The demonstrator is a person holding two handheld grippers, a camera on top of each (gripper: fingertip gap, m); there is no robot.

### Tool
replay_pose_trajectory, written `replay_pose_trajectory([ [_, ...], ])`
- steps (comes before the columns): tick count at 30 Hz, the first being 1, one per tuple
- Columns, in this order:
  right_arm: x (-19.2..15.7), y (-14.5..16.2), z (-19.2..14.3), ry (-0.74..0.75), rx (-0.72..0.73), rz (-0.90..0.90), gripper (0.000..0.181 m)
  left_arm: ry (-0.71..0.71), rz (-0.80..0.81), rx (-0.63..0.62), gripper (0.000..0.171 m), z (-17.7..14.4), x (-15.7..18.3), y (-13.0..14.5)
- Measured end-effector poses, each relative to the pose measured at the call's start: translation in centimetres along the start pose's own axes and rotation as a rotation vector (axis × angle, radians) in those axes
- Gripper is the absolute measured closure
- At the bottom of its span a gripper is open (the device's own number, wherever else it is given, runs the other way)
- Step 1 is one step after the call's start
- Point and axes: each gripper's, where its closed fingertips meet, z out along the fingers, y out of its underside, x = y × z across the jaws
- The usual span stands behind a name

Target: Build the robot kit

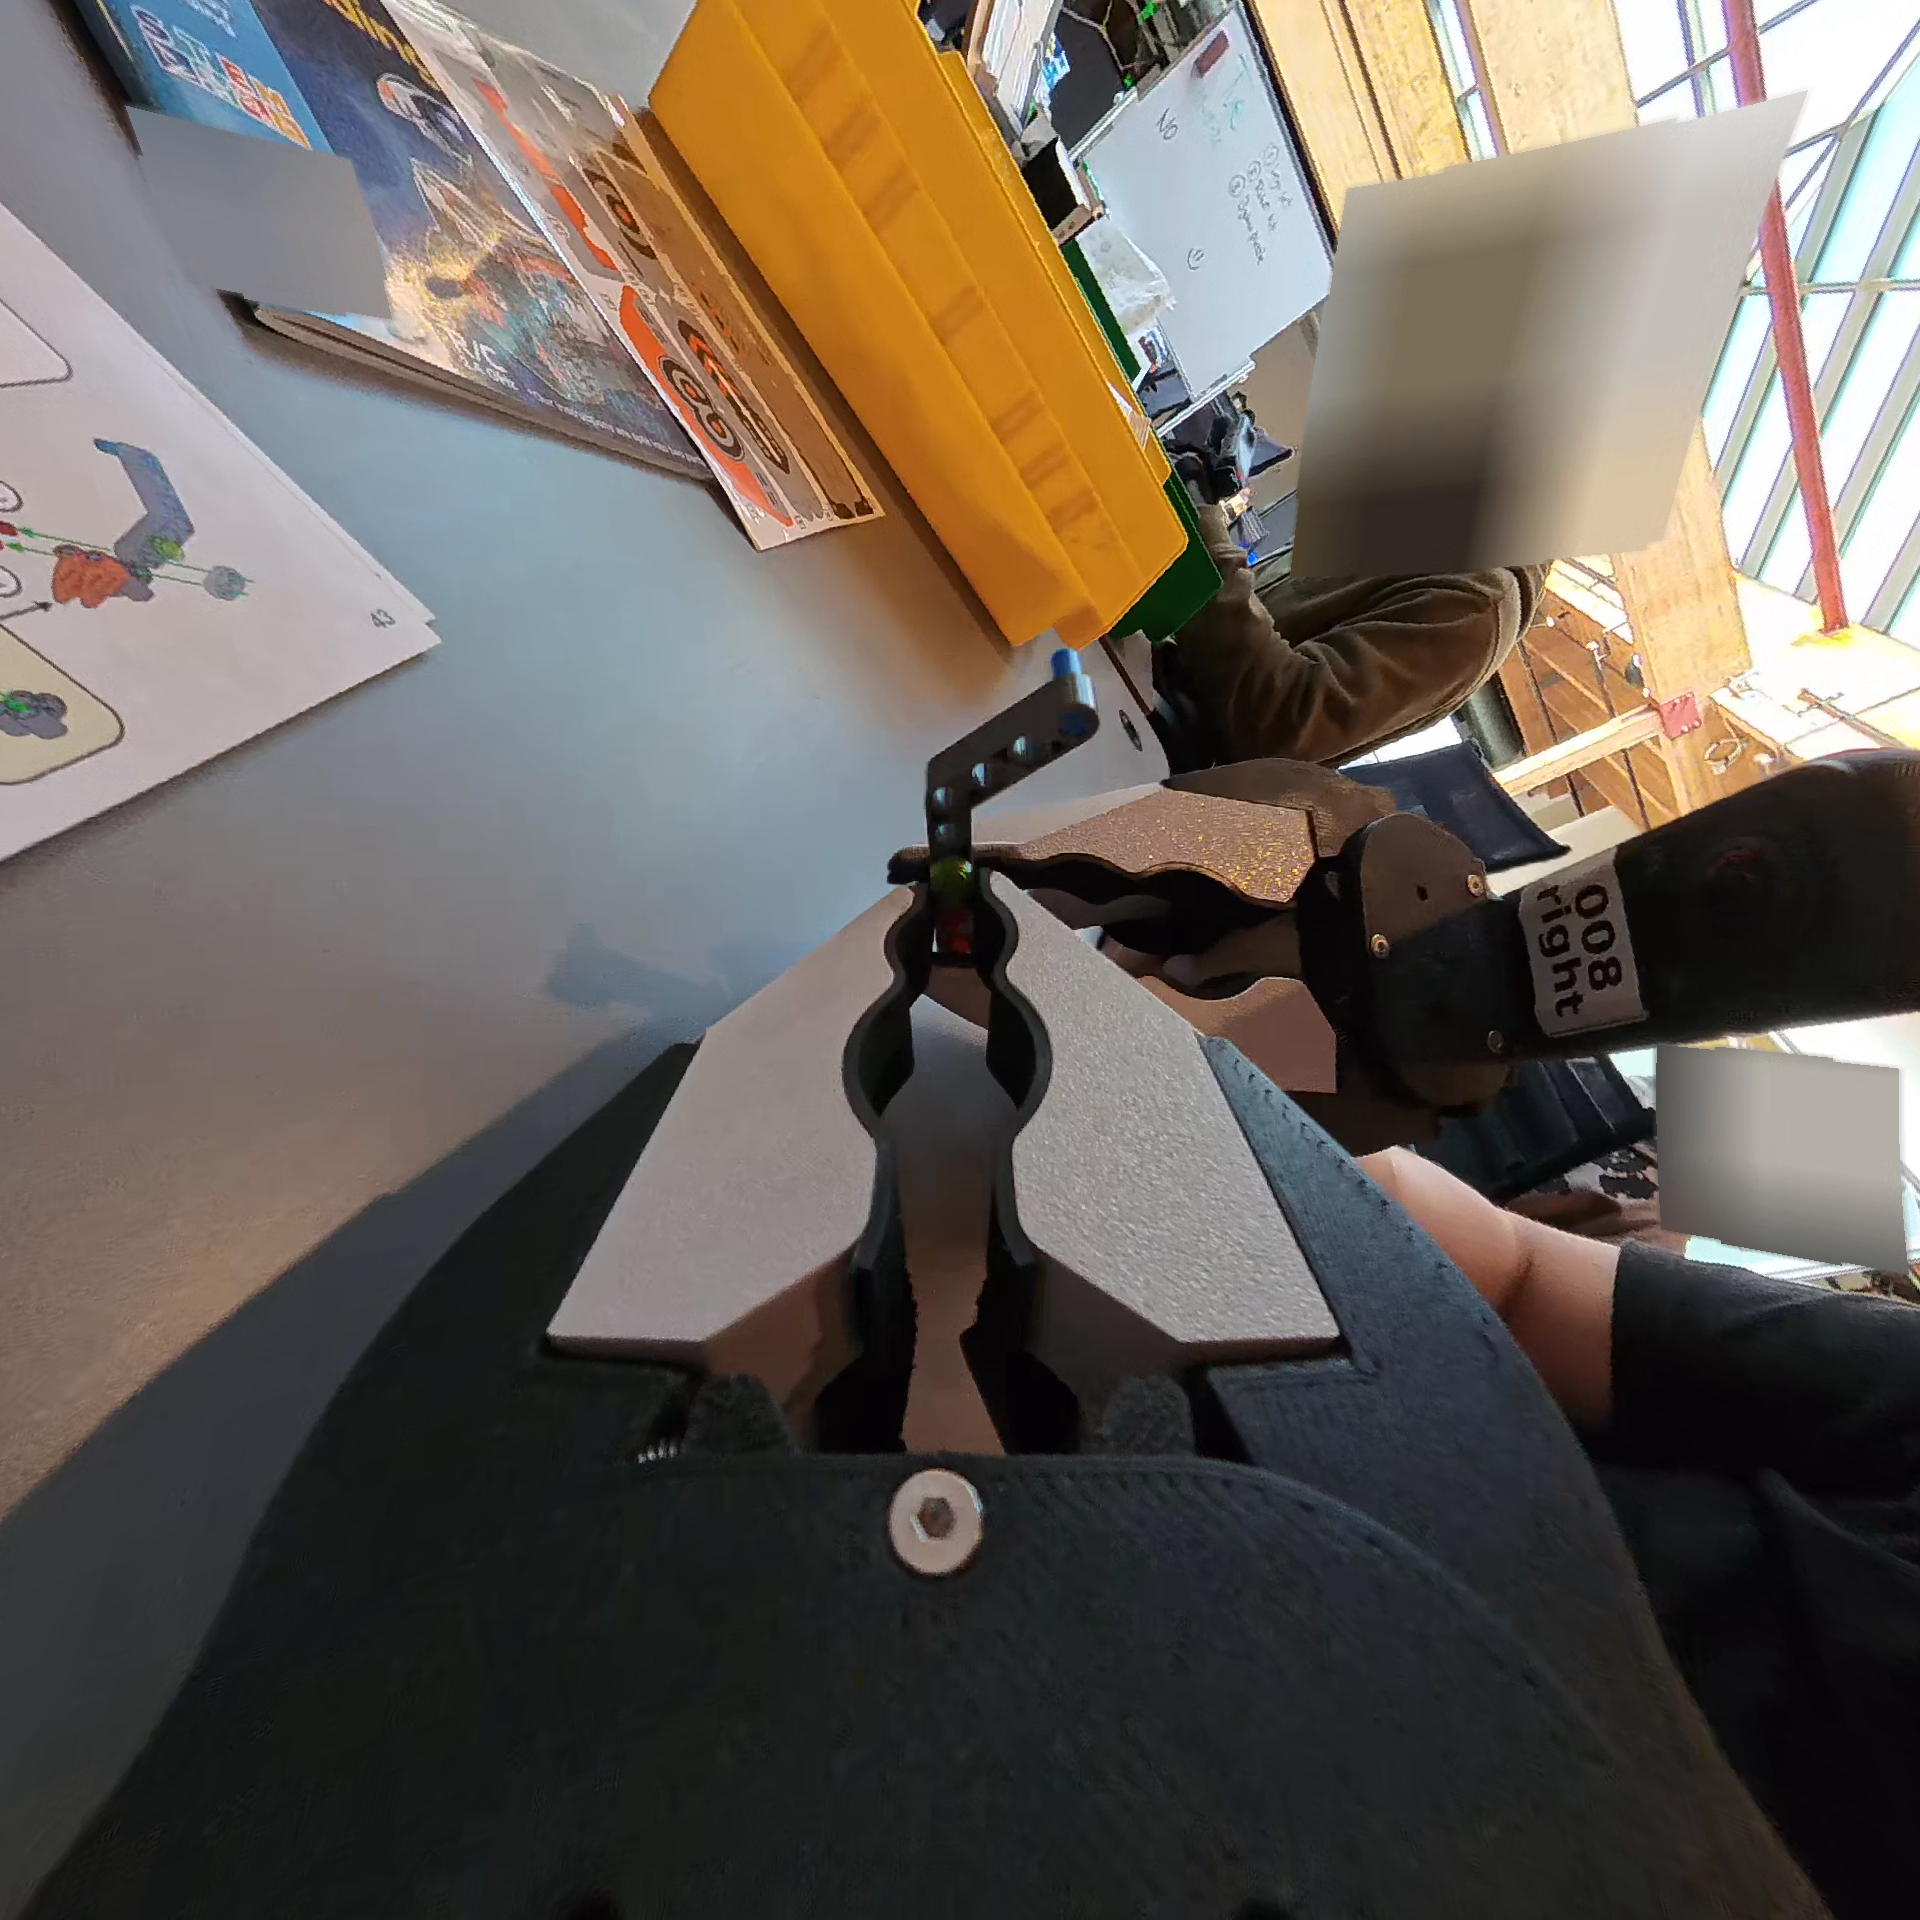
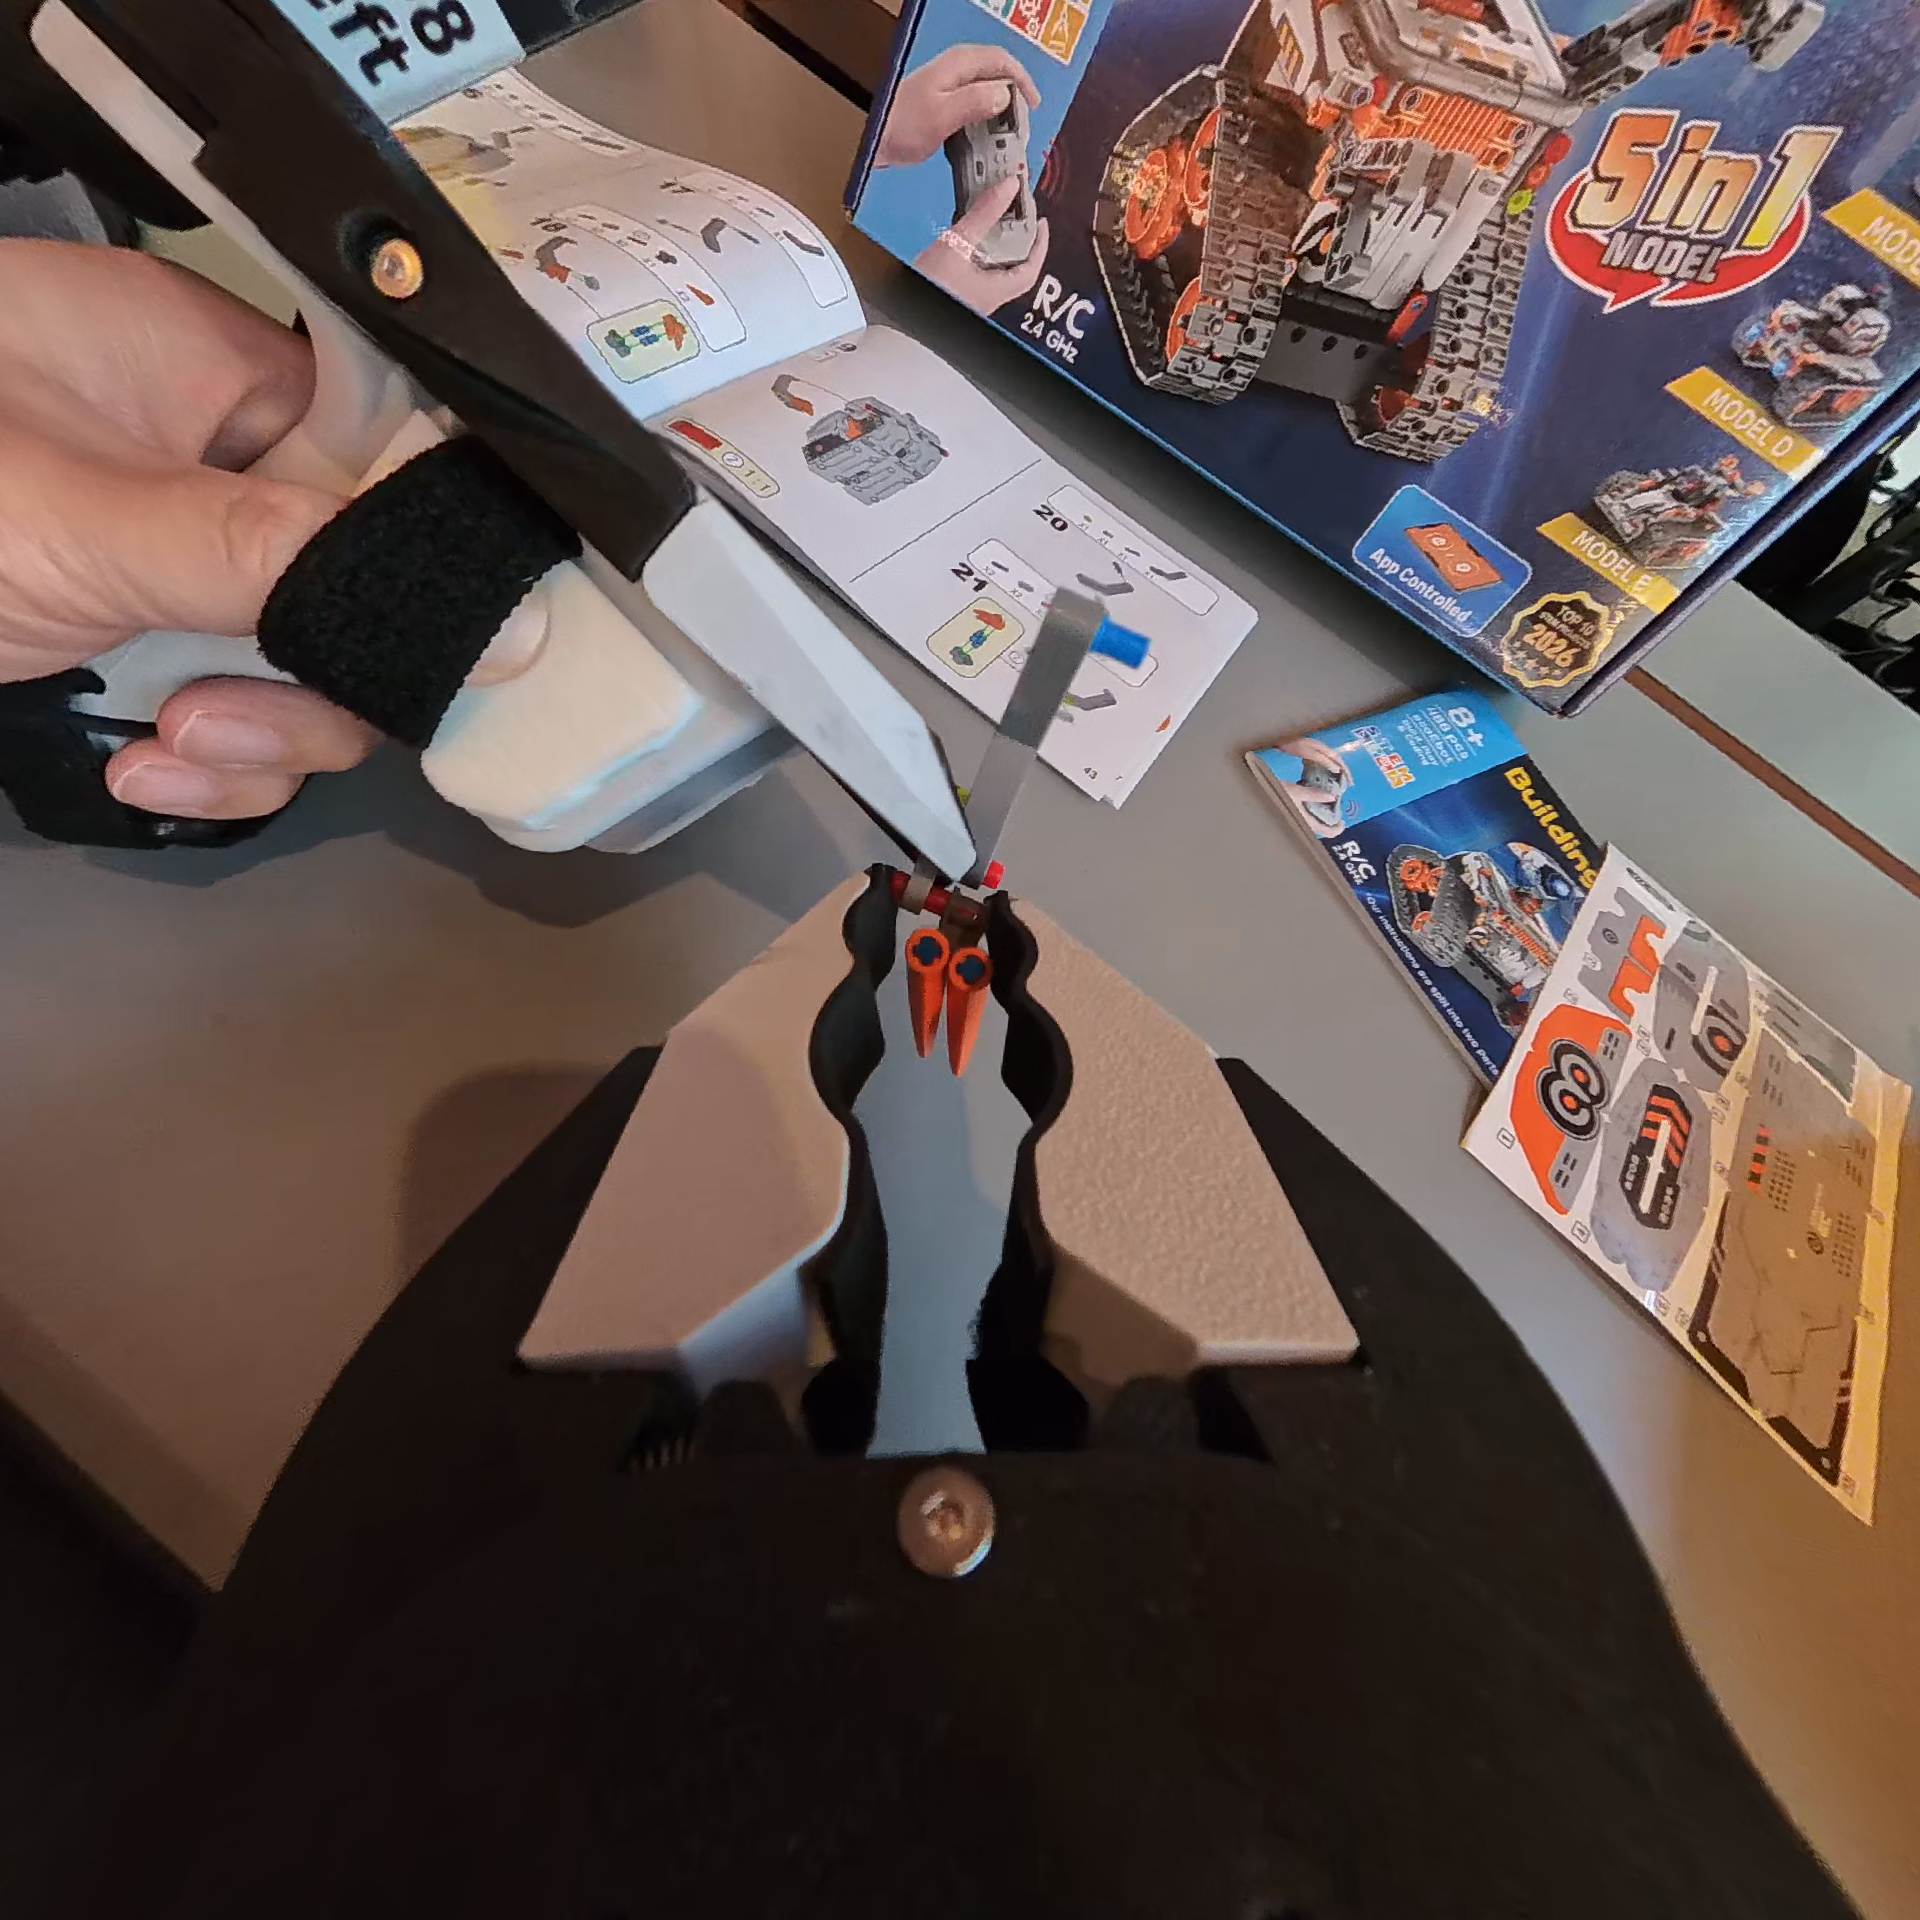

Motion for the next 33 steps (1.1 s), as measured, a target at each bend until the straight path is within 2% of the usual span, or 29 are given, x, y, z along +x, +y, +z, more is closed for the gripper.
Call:
replay_pose_trajectory([
  [8,0.0,-0.3,0.2,-0.028,0.035,0.051,0.162,0.012,-0.009,0.004,0.166,-0.2,-0.2,-0.2],
  [14,0.3,-0.6,-0.1,0.018,0.053,-0.057,0.162,0.051,-0.015,0.001,0.165,-0.6,0.3,-0.6],
  [16,0.5,-0.1,-0.1,0.050,0.019,-0.126,0.162,0.070,-0.026,0.048,0.149,-1.3,0.4,-1.5],
  [20,-0.2,-0.6,-0.3,0.040,0.044,-0.175,0.163,0.073,-0.017,0.012,0.147,-1.8,0.3,-1.3],
  [22,-0.8,-0.9,-0.4,0.005,0.071,-0.192,0.162,0.098,-0.033,-0.021,0.148,-1.6,0.6,-0.8],
  [24,-1.1,-1.2,-0.5,-0.012,0.092,-0.206,0.163,0.108,-0.029,-0.042,0.165,-1.4,0.7,-0.4],
  [30,-0.2,-1.5,-0.5,0.018,0.097,-0.097,0.157,0.110,-0.068,0.027,0.166,-1.4,0.6,-1.2],
  [33,-0.3,-1.5,-0.3,0.007,0.079,-0.055,0.159,0.053,-0.033,0.046,0.166,-1.4,0.2,-1.4],
])
